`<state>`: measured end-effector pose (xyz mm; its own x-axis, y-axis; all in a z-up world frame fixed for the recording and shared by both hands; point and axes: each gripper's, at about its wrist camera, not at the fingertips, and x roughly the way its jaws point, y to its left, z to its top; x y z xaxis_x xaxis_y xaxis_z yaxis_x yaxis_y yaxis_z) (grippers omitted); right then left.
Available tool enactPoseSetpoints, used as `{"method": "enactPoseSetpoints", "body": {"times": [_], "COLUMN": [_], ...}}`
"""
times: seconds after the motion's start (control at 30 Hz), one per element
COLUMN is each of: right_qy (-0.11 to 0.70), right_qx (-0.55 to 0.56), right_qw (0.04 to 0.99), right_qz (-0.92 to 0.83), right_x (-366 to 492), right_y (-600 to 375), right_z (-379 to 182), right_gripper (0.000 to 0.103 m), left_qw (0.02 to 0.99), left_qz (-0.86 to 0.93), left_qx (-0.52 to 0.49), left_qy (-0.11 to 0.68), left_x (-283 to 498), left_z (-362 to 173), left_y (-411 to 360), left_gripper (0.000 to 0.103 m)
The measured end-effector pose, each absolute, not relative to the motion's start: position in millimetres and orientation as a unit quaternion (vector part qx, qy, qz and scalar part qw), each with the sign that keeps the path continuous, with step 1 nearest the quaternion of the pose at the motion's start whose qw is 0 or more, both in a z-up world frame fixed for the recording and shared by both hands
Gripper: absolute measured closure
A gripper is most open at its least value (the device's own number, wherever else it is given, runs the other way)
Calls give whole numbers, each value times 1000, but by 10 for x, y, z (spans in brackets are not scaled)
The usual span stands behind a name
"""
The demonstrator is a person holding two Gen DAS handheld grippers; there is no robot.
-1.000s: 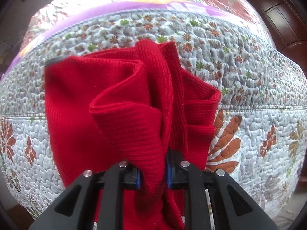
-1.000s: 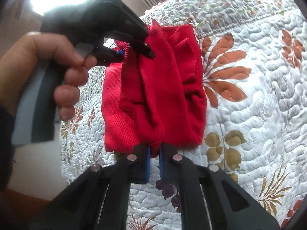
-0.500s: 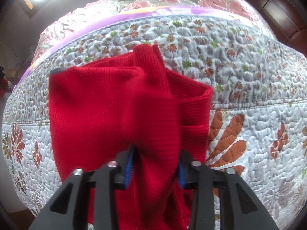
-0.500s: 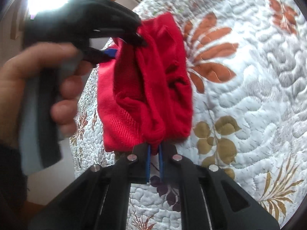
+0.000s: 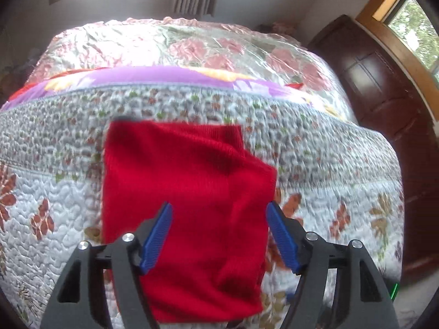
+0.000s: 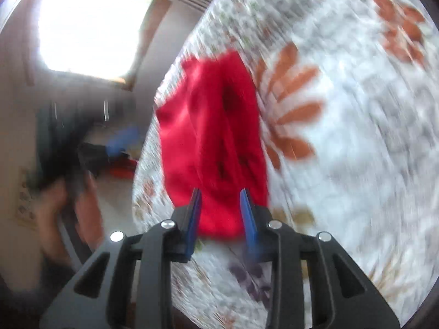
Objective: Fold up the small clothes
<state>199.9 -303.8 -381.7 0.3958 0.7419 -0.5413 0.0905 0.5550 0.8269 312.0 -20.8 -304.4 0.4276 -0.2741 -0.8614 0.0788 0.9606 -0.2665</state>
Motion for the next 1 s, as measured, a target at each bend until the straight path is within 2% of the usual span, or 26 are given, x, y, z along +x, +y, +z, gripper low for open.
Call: {"method": "enactPoseSetpoints", "body": {"times": [0.1, 0.2, 0.33, 0.37, 0.4, 0.47, 0.57, 0.6, 0.67, 0.77, 0.87, 1.0], "right_qy": [492, 502, 547, 555, 553, 520, 435, 428, 449, 471, 490, 507], "right_qx": [411, 382, 355, 346, 342, 294, 153, 108, 53, 139, 210, 197], "right_qw": [730, 739, 727, 726, 728, 767, 842, 851, 855, 838, 804, 792], "right_qz": [237, 236, 216, 213, 217, 235, 281, 286, 254, 238, 265, 278], "right_x": [2479, 2943, 3340, 3402, 3416, 3399, 3131, 3090, 3123, 3326, 3612, 3969], "right_y": [-3012, -2900, -2705, -2657, -2626, -2524, -2304, -2244, -2271, -2586, -2661, -2513], "right_z": [-3731, -3721, -3871, -3907, -3899, -3702, -3310, -3308, -3437, -3492, -3474, -3475], "right_gripper": [72, 61, 54, 57, 70, 82, 85, 86, 81, 80, 75, 75], "left_qw": [825, 809, 790, 786, 783, 780, 771, 770, 769, 770, 768, 763], "left_qz": [-126, -147, -185, -192, -200, -212, -220, -223, -232, -236, -240, -244], "left_qx": [-90, -100, -95, -90, -83, -62, -68, -66, -49, -36, -36, -39], "left_qy": [544, 561, 577, 580, 583, 586, 594, 595, 594, 591, 593, 597], "left_x": [2958, 2826, 2762, 2748, 2742, 2729, 2706, 2693, 2665, 2649, 2654, 2675], "left_z": [-3158, -3330, -3509, -3552, -3590, -3666, -3792, -3825, -3885, -3935, -3981, -4038], "left_y": [-103, -9, -9, -17, -31, -62, -61, -69, -128, -174, -188, -170], "left_gripper": [32, 32, 32, 32, 32, 32, 32, 32, 32, 32, 31, 30]}}
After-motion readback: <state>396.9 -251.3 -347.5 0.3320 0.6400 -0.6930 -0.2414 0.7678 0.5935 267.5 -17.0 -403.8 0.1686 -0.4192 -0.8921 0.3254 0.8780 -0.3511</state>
